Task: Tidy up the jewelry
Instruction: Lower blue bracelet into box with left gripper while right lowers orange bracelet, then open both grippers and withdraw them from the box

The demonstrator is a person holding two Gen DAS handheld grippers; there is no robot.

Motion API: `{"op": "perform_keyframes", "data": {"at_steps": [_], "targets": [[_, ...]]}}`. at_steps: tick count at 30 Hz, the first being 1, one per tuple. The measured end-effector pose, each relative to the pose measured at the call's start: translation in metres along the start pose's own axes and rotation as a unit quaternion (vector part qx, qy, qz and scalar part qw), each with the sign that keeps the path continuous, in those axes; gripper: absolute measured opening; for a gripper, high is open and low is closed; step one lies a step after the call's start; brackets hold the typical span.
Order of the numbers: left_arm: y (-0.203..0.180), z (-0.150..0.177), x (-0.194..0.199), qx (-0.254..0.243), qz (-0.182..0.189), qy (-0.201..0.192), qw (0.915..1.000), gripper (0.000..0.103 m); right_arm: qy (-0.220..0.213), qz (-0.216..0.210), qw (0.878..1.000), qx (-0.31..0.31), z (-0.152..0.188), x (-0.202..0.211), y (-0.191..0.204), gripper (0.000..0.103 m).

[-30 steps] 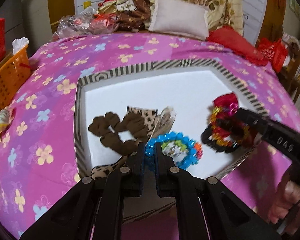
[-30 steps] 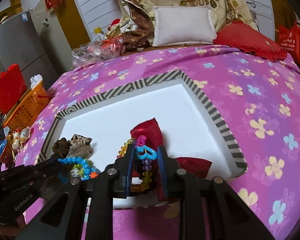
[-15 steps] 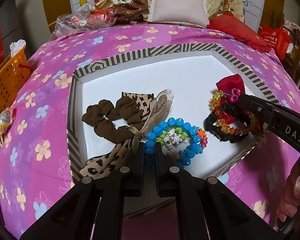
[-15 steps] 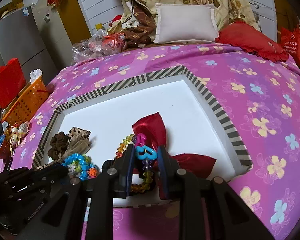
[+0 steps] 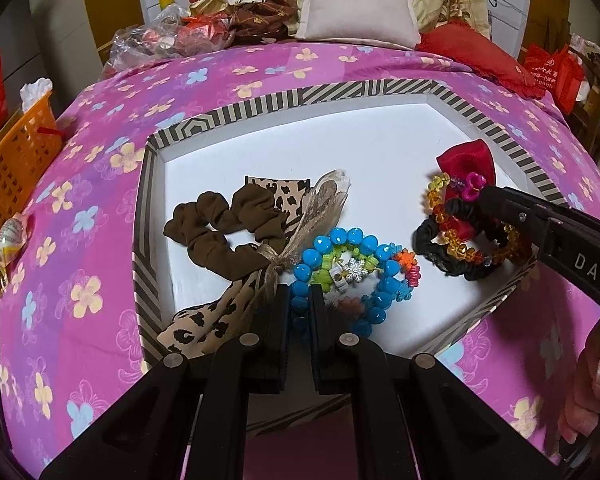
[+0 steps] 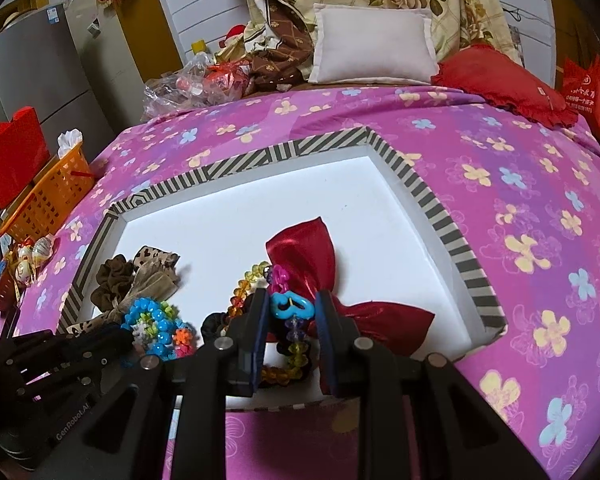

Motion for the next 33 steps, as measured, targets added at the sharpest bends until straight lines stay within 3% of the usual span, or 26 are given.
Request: {"op": "perform_keyframes", "data": {"at_steps": [5, 9, 25, 33], "targets": [[0.0, 0.0, 0.0, 0.0, -0.001, 0.0, 1.0, 0.008, 0.001, -0.001, 1.0, 0.0, 0.001, -0.001, 0.0, 0.026], [0.001, 0.0, -0.001, 0.0, -0.007, 0.0, 1.0, 0.014, -0.005, -0.004, 1.0, -0.005, 0.0, 0.003, -0.001, 0.045], [0.012, -0.005, 0.006, 0.02, -0.008, -0.013, 0.9997, 0.033, -0.064, 0.01, 0.998, -0.027, -0.016, 0.042, -0.01, 0.046], [0.016, -0.007, 0.011, 0.029, -0.006, -0.019, 0.9994, 0.035, -0.08, 0.013, 0.996, -0.036, -0.021, 0.068, -0.014, 0.05]]}}
Point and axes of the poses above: each gripper's, at about its wrist camera, not at the fingertips, and x roughly against the way its jaws point, y to its left, z to its underside, the point moved 5 cm from there along -x, roughly the way its jaws point, and after that the axes turned 4 degrees about -z, right-handed, at the moved point
